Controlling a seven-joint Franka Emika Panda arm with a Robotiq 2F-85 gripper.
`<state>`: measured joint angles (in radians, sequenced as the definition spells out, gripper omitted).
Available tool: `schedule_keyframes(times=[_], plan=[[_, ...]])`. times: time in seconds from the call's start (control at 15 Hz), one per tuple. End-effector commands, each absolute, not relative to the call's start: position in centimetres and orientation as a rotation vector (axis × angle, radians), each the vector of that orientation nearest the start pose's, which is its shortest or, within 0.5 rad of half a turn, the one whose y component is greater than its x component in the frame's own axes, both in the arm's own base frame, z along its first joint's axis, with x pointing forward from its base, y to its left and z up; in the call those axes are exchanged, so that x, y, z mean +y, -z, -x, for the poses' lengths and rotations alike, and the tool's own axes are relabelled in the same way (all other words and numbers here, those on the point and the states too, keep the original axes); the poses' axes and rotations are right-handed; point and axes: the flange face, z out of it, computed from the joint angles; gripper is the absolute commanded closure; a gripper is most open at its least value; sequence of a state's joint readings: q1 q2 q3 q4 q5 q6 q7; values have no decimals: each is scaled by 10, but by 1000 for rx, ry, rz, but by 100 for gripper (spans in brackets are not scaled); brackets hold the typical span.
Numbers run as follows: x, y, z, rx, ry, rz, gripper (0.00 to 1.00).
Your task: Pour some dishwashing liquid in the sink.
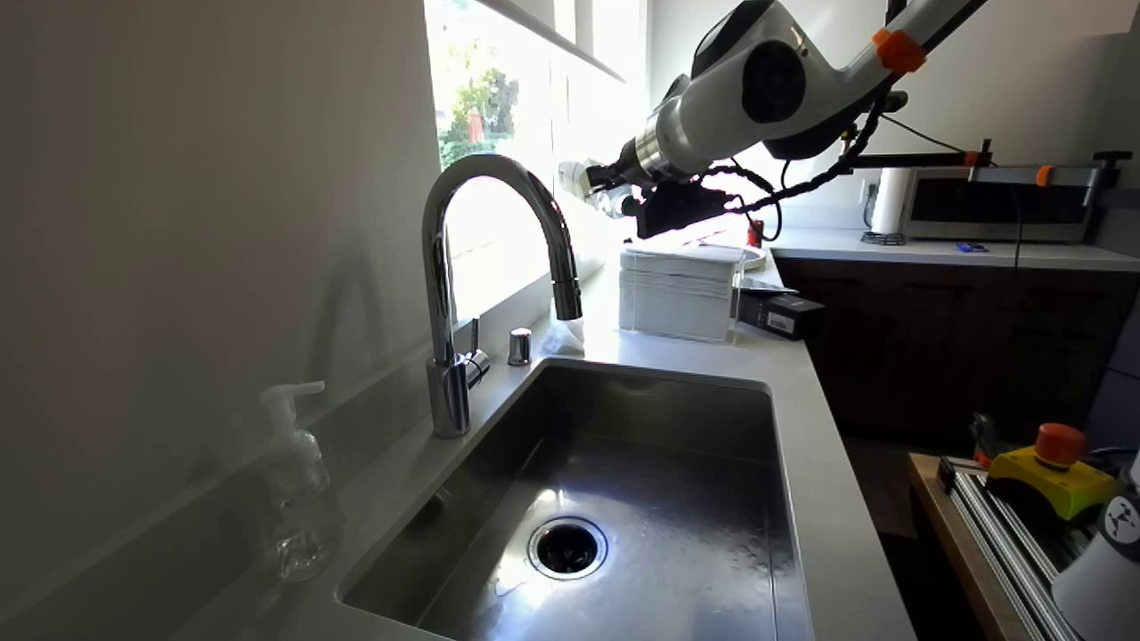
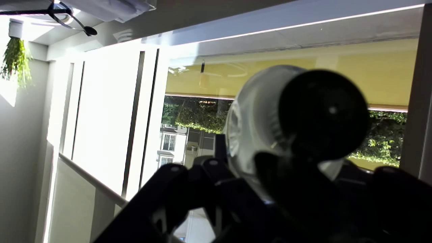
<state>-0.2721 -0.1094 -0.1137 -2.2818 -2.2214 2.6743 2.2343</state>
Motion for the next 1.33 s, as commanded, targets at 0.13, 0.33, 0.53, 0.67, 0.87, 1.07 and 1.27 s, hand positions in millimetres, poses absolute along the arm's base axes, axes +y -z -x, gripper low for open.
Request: schedule_keyframes(times=[0.13, 0.33, 0.53, 0.67, 0.87, 1.07, 1.27], plan=[[-171, -416, -479, -677, -1465, -2060, 69], [-173, -413, -479, -684, -1449, -2071, 69], [-173, -412, -480, -690, -1440, -2082, 69], [-174, -411, -480, -695, -1433, -2090, 69], [-175, -410, -480, -709, -1416, -2106, 69], [-173, -409, -480, -714, -1404, -2124, 69], [-174, -406, -480, -739, -1373, -2155, 69]])
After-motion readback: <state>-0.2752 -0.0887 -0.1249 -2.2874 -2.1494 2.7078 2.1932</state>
